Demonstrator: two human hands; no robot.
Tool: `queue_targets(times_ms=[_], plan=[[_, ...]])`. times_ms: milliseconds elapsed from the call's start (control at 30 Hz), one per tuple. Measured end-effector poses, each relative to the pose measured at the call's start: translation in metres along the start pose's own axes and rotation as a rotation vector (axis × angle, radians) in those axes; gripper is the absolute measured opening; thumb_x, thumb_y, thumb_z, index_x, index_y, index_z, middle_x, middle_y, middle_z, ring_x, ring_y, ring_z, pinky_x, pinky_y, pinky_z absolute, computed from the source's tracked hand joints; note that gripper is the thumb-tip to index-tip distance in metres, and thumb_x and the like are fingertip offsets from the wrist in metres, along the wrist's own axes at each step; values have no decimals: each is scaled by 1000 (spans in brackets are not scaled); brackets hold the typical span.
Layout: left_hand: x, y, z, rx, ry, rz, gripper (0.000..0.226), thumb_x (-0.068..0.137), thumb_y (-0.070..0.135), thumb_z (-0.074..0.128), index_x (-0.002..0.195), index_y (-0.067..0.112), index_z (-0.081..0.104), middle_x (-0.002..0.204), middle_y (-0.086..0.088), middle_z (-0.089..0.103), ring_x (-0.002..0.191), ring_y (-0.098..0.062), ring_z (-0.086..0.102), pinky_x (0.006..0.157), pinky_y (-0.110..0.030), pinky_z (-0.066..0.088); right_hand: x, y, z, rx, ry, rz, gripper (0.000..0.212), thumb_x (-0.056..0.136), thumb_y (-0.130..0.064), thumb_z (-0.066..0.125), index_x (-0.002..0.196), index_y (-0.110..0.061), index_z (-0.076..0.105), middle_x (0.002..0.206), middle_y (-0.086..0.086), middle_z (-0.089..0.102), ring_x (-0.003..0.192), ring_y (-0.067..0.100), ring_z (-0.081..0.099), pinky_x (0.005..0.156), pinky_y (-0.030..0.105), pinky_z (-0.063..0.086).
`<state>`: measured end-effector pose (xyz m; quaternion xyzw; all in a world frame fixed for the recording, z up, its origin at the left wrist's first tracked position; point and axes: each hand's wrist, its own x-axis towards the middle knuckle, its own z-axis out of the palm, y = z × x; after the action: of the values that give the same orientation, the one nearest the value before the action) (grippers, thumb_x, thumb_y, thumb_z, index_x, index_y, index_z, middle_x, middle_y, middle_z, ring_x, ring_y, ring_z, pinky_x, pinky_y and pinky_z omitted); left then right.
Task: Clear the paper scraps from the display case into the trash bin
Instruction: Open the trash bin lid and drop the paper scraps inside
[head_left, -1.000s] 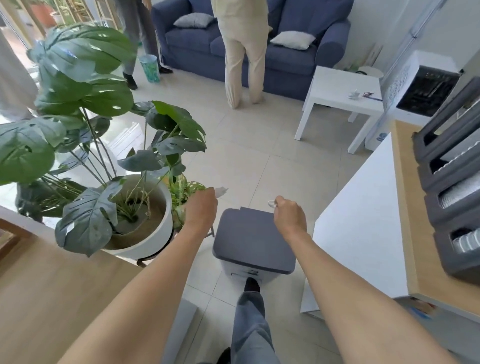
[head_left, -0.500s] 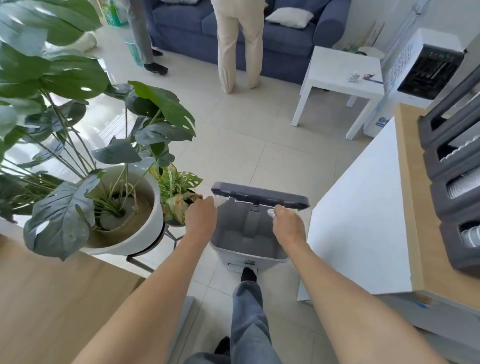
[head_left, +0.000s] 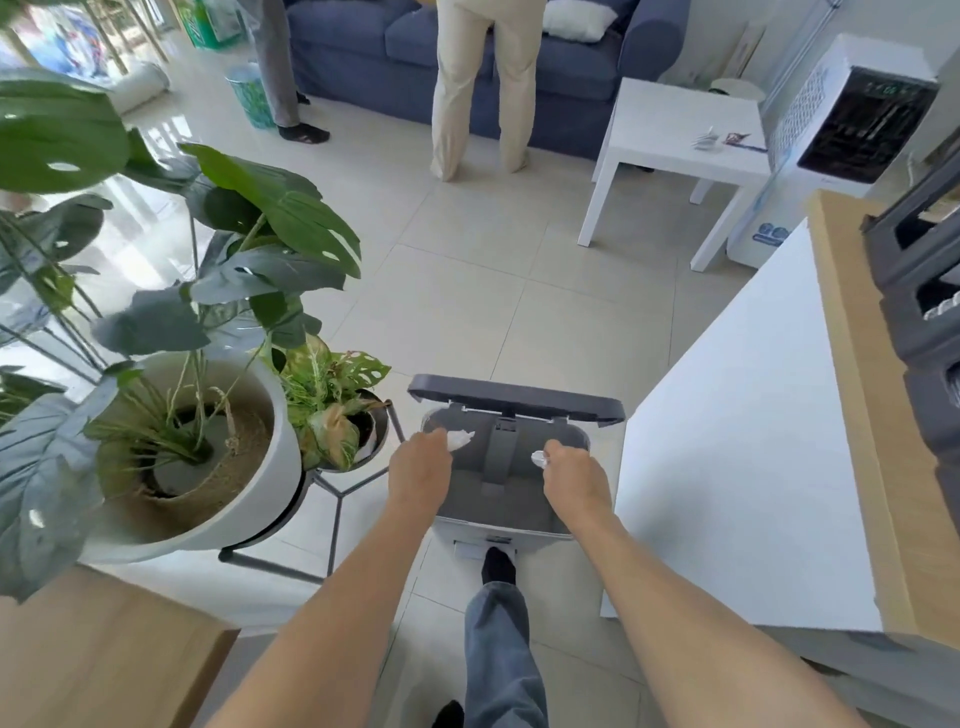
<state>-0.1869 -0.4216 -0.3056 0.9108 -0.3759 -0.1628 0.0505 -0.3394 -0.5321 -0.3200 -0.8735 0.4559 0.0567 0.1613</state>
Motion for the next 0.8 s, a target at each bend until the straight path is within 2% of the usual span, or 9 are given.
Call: queue_targets(times_ms=[233,400,500,567,633,700,733,800], plan=[[14,1,23,29,-13,5,24,97,9,39,108,6,60,104,-16,68,98,-34,65,76,-37,50,16,5,22,14,-21,30,20,96,-7,47,113,-8,58,105,11,69,91,29,68,77,34,54],[38,8,49,53,-52,43,21,96,7,40,103,6,60,103,-14,69,97,-32,65,75,-36,49,38,14,38,-1,-49,43,18,98,-12,48,113,-9,58,105,11,69,91,27,68,74,30,52],[53,10,70,96,-87,46,21,96,5,41,108,7,59,105,-13,69,98,-31,66,77,-35,51,52,21,60,12,-44,63,20,99,-13,46,115,-10,58,108,9,69,92,24,67,73,28,51],[62,11,80,65,-80,18,24,97,6,40,112,8,59,108,-13,69,100,-31,66,80,-36,52,61,25,75,45,-32,88,25,99,-14,47,122,-12,56,115,7,67,97,22,67,80,27,53],[69,12,87,-19,-56,-13,25,98,10,41,116,9,58,111,-13,69,103,-31,65,83,-37,51,68,30,90,100,-37,99,37,98,-21,50,135,-16,47,134,7,56,112,24,62,92,30,52],[74,10,94,-91,-47,-29,28,97,22,48,121,7,53,122,-12,63,113,-29,60,88,-35,49,71,35,100,125,-118,112,62,95,-32,53,149,-24,24,157,6,26,136,33,40,106,40,43],[76,8,99,-107,-60,-32,43,95,32,53,128,5,47,132,-13,56,122,-28,53,95,-35,46,71,38,102,115,-178,120,72,94,-38,53,152,-28,12,161,5,11,144,36,24,111,45,35],[78,3,107,-95,-91,-13,75,91,47,54,143,-1,29,148,-16,36,138,-29,35,112,-35,35,70,43,105,38,-261,123,77,93,-48,48,152,-31,2,162,5,-2,148,35,5,116,52,20]])
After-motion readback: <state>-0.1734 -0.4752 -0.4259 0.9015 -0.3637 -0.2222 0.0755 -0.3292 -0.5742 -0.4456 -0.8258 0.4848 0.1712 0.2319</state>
